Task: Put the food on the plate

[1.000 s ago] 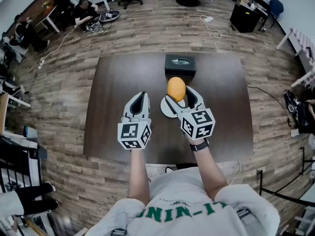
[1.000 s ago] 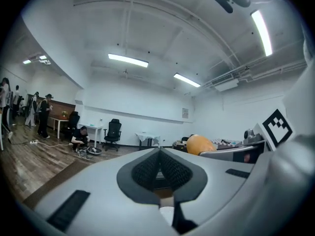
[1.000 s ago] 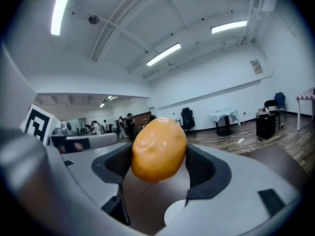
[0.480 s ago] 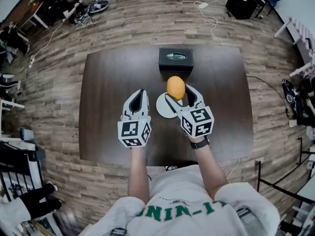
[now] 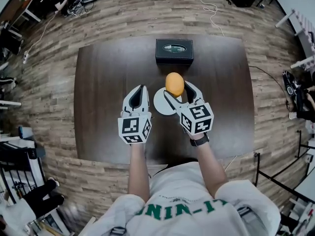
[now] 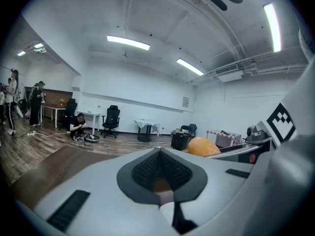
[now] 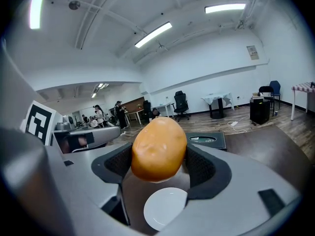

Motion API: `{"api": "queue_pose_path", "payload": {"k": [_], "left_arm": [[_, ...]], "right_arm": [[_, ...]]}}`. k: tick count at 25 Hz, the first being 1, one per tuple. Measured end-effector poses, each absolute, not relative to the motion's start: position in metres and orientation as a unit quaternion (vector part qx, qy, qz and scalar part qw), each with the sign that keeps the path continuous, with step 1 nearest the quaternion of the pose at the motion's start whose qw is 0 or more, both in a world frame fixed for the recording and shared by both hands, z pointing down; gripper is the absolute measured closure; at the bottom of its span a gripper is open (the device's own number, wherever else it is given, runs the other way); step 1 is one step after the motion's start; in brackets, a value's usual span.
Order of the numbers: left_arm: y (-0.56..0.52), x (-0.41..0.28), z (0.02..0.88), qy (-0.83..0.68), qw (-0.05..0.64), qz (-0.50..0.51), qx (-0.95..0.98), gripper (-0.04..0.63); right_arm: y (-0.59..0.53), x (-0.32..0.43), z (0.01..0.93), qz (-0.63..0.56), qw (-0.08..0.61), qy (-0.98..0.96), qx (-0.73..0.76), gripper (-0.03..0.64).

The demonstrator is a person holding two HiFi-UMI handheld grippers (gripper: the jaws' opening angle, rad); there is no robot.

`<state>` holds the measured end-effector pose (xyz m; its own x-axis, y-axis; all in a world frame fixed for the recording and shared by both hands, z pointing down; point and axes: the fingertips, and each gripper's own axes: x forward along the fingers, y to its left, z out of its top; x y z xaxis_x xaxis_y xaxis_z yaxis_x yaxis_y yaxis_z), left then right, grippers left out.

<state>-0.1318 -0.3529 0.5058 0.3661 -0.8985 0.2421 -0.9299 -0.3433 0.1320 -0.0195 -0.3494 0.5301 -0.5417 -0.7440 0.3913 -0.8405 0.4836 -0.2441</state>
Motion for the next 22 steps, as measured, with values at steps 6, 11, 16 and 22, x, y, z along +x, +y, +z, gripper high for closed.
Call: {"api": "queue_pose_path", "payload": {"k": [6, 11, 16, 22], "left_arm": [[-0.365, -0.122, 0.529, -0.549, 0.128, 0.084, 0.822, 0.583], [-0.373, -0.124, 0.555, -0.56, 0.146, 0.104, 0.809, 0.583], [-0.38, -0.126, 0.58, -0.568, 0.153, 0.125, 0.799, 0.583], [-0.379, -0.123, 0.608, -0.561, 0.177, 0.135, 0.797, 0.583]], "right_arm": [[-0.362, -0.016, 0.556, 0.206, 0.145, -0.847, 0.468, 0.27], [-0.369, -0.013, 0.584, 0.219, 0.171, -0.838, 0.47, 0.27], [-0.374, -0.018, 0.603, 0.241, 0.177, -0.836, 0.461, 0.27], [-0.37, -0.021, 0.633, 0.262, 0.196, -0.83, 0.452, 0.27]]}}
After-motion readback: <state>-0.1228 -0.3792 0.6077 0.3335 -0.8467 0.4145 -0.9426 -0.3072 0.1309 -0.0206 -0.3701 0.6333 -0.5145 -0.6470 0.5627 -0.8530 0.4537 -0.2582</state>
